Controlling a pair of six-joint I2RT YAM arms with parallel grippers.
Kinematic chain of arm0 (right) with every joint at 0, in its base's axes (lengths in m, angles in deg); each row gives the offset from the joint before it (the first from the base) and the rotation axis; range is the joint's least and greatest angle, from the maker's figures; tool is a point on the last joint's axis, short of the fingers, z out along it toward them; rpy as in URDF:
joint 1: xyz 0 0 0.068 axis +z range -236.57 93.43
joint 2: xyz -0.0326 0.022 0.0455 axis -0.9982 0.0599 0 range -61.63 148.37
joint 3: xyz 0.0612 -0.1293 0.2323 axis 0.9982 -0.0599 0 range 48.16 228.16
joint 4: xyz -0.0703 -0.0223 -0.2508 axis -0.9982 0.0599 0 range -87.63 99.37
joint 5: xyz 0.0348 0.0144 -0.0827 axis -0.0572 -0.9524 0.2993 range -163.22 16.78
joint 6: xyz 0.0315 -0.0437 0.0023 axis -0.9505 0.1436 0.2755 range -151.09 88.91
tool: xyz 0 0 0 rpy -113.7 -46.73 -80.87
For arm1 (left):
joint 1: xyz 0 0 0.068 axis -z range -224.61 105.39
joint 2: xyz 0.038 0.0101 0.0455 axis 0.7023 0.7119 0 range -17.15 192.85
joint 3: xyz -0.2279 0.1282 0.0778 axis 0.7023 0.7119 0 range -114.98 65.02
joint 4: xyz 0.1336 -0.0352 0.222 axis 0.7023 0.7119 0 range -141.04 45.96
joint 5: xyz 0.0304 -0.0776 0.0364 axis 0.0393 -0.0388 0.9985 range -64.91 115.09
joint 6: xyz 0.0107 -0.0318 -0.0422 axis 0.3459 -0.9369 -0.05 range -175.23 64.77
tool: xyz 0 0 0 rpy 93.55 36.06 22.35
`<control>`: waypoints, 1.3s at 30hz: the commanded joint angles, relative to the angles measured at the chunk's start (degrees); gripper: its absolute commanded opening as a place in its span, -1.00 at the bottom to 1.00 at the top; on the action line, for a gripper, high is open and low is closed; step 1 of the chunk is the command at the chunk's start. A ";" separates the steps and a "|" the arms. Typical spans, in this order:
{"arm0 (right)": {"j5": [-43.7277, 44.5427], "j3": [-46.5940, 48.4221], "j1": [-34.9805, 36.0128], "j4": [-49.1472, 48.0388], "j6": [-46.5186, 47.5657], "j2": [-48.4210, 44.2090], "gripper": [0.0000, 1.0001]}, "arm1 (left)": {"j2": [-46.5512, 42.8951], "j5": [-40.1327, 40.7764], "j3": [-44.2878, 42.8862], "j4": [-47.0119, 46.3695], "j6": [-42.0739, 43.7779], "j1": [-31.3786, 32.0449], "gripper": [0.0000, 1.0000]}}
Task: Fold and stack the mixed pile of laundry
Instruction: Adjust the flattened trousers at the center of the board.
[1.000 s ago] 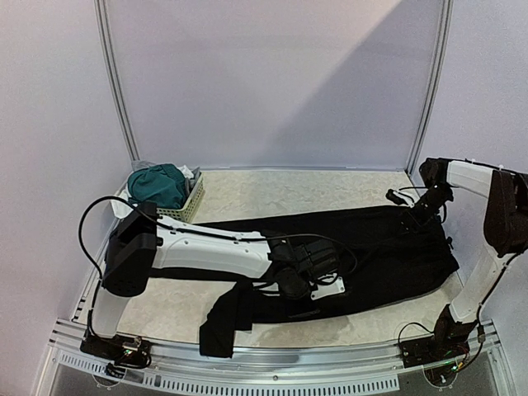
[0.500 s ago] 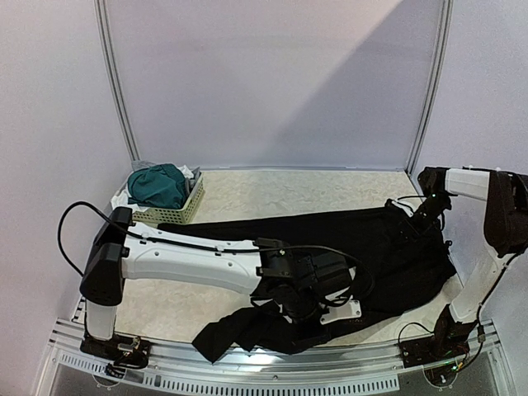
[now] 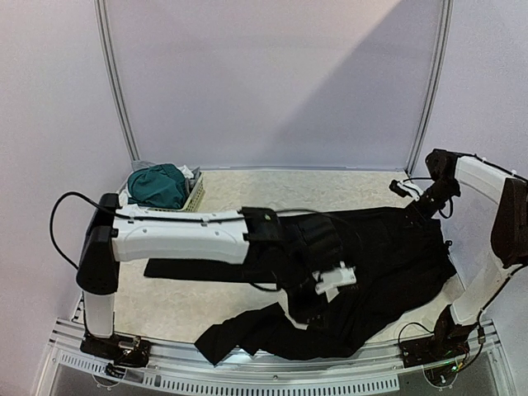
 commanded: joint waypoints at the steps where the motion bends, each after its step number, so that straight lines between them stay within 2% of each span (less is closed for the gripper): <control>1: -1.32 5.66 -0.07 -0.57 -2.13 3.52 0.12 | -4.99 8.14 2.22 -4.40 -8.55 -13.18 -0.17; 4: 0.15 9.17 -0.07 -3.11 -4.57 9.28 0.11 | -2.66 16.01 3.99 -7.80 -16.19 -19.26 -0.17; 7: 1.40 13.41 -0.07 -3.72 -5.65 15.74 0.08 | 1.50 18.38 3.41 -9.56 -19.66 -23.34 -0.20; 16: 8.73 22.38 -0.15 -4.76 -6.43 28.44 0.04 | 12.08 22.73 -0.26 -4.97 -19.00 -29.19 -0.28; 21: 14.32 24.22 -0.42 -7.08 -8.89 33.14 0.12 | 16.25 28.88 -2.52 -2.91 -17.75 -31.03 -0.28; 26: 14.51 25.32 -0.34 -7.25 -7.57 34.96 0.14 | 18.60 34.85 -5.62 -2.65 -14.84 -31.86 -0.28; 30: 11.32 24.64 -0.34 -5.72 -7.10 32.72 0.16 | 16.07 31.39 -6.15 -4.97 -11.11 -31.70 -0.27; 34: 9.16 22.01 -0.33 -5.53 -7.47 26.35 0.20 | 6.94 27.63 -3.06 -5.28 -11.43 -30.93 -0.23; 36: 8.02 20.33 -0.34 -5.12 -7.56 22.81 0.22 | 1.26 29.57 0.29 -5.07 -12.26 -30.94 -0.17; 39: 5.80 17.83 -0.34 -5.02 -7.81 17.80 0.24 | -5.25 38.14 4.11 -2.23 -13.59 -32.11 0.13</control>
